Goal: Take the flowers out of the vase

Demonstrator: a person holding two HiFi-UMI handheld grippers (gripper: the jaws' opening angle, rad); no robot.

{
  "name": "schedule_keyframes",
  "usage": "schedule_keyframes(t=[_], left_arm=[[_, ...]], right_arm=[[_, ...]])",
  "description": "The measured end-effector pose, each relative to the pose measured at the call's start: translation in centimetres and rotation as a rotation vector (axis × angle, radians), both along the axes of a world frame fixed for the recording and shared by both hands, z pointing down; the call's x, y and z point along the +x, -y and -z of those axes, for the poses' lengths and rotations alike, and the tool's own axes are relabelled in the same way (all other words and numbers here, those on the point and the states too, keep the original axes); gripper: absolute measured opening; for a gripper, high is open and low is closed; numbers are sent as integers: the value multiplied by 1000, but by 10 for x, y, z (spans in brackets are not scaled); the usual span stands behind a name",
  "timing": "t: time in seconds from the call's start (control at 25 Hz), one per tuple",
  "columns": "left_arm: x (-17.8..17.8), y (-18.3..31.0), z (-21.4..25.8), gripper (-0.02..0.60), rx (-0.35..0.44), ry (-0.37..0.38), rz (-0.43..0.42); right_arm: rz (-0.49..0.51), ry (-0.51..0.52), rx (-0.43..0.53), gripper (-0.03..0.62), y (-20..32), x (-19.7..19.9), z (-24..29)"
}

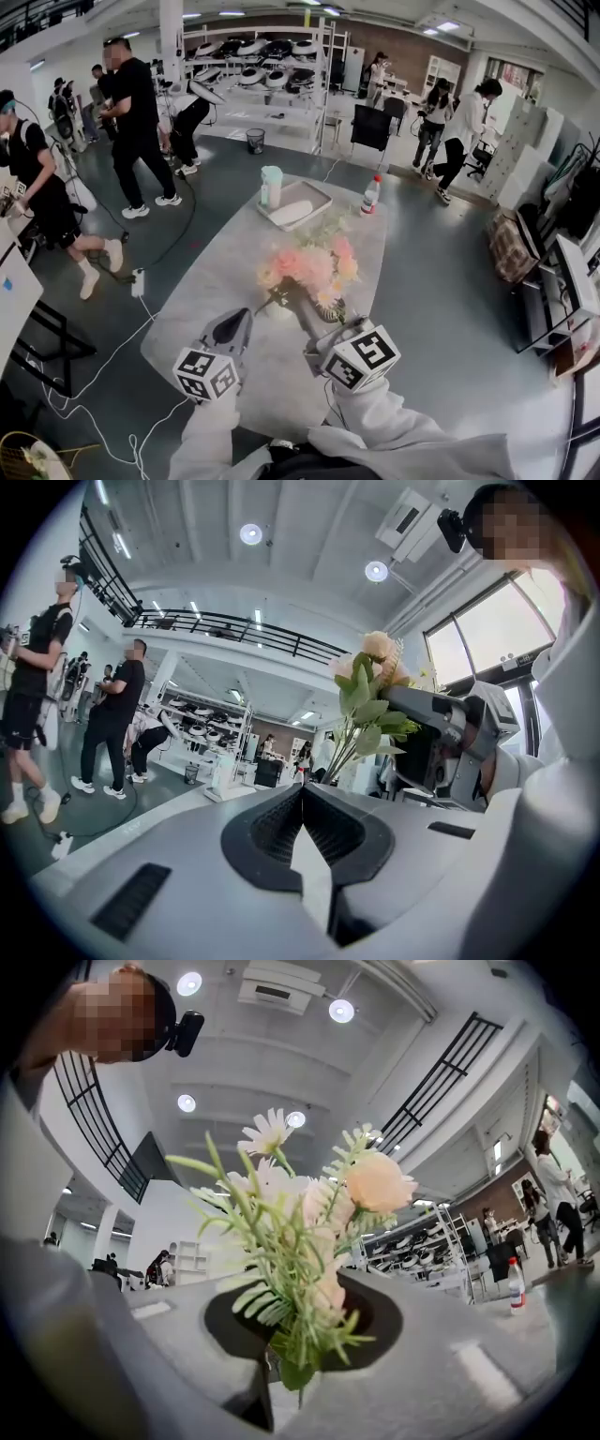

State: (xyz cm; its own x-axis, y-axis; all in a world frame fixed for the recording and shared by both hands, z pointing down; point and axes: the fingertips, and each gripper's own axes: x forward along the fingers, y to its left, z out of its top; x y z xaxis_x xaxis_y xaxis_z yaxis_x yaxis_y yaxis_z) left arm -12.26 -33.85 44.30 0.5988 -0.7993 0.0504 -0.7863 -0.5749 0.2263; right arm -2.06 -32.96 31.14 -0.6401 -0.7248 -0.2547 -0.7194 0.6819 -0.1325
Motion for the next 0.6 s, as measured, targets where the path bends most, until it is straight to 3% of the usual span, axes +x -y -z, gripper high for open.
schedule_keyframes(t=[0.6], left_arm=[[-31,-81,-84,2,-164,-33,39]], right_arm=[[-1,-67,-295,91,-55,-38,-140]])
